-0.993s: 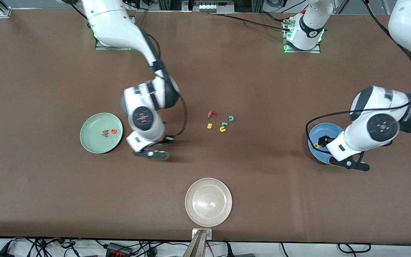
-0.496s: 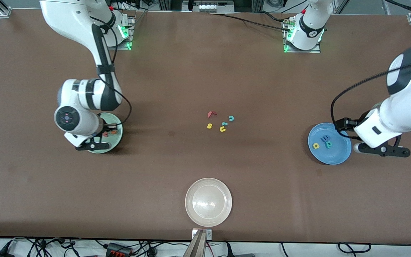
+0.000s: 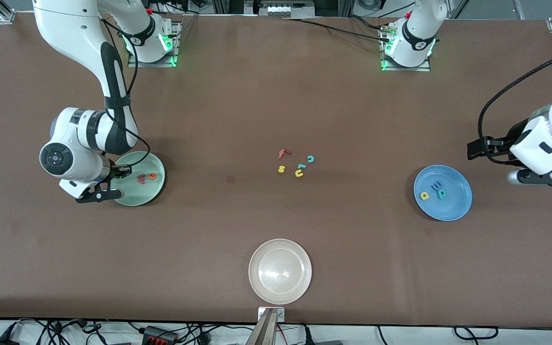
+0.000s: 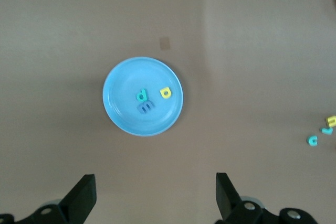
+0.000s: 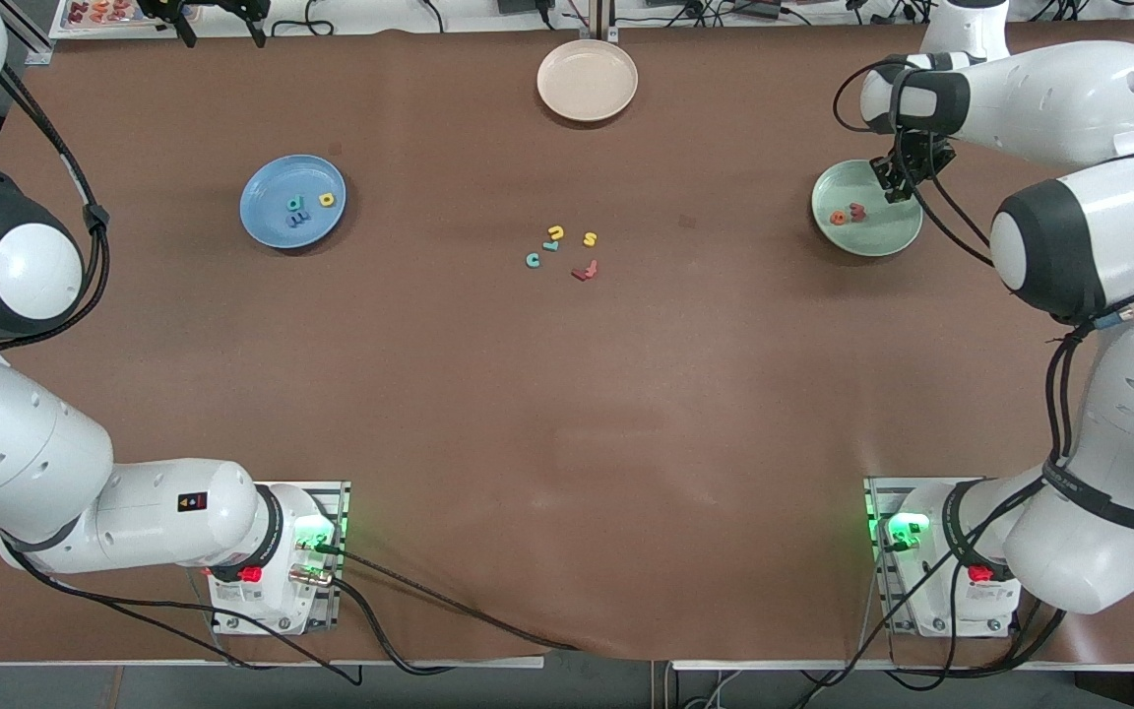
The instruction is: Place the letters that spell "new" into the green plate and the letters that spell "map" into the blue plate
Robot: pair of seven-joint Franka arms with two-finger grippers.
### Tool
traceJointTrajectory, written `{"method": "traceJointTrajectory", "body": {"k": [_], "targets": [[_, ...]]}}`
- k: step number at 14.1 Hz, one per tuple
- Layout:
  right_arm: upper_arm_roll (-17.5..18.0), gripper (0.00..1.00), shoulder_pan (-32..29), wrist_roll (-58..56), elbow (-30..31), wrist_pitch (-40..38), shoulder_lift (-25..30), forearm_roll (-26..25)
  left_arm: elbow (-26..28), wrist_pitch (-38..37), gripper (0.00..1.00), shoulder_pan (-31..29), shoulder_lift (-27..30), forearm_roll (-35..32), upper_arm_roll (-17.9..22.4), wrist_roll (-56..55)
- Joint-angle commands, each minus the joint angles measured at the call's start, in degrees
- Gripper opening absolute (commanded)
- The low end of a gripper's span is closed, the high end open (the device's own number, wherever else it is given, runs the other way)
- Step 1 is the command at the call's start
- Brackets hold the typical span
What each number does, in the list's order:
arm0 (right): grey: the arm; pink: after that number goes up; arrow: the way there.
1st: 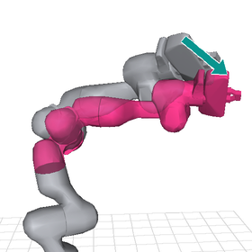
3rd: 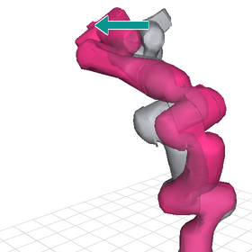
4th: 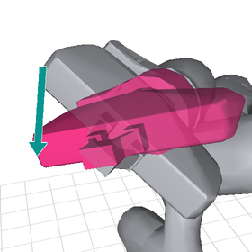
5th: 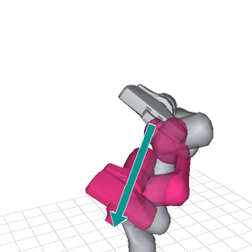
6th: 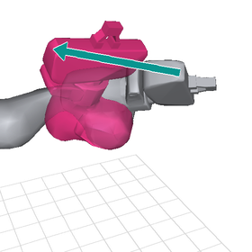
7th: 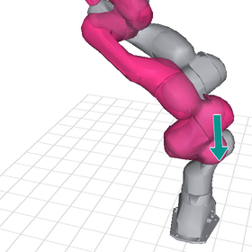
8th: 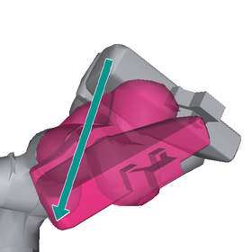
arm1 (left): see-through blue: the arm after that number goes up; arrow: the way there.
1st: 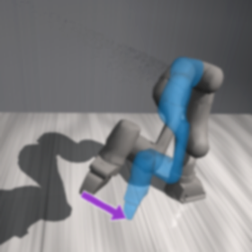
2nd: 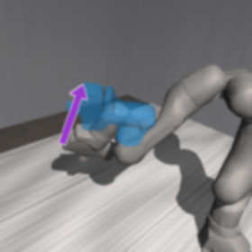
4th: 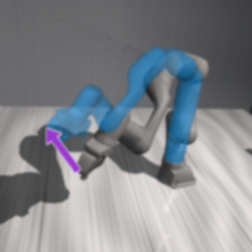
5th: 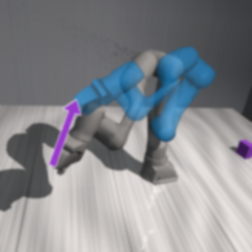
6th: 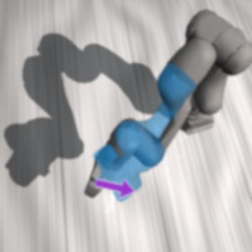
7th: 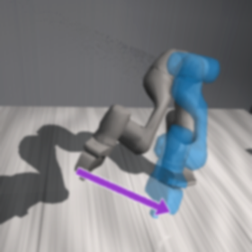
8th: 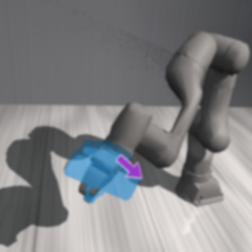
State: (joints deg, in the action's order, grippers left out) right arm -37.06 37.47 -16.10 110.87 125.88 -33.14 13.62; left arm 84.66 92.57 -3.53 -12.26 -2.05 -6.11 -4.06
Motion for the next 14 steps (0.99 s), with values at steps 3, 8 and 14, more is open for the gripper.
{"method": "traceJointTrajectory", "body": {"k": [3, 8, 14], "targets": [[1.6, 0.05, -0.4, -1.7, 0.1, 4.1, -3.2, 4.0, 20.6, 14.2, 1.00, 4.8, 15.8, 2.1, 6.4, 1.9], [1.7, 1.00, 0.0, -0.9, -2.1, -3.9, 0.3, 9.0, 18.9, 10.6, 1.00, 4.2, 14.4, 2.3, 5.9, 6.5], [-2.8, 1.00, 0.1, 1.3, -13.6, -20.6, 1.6, 9.1, 17.2, 9.2, 1.00, 4.9, 13.9, 2.3, 5.8, 6.5]]}}
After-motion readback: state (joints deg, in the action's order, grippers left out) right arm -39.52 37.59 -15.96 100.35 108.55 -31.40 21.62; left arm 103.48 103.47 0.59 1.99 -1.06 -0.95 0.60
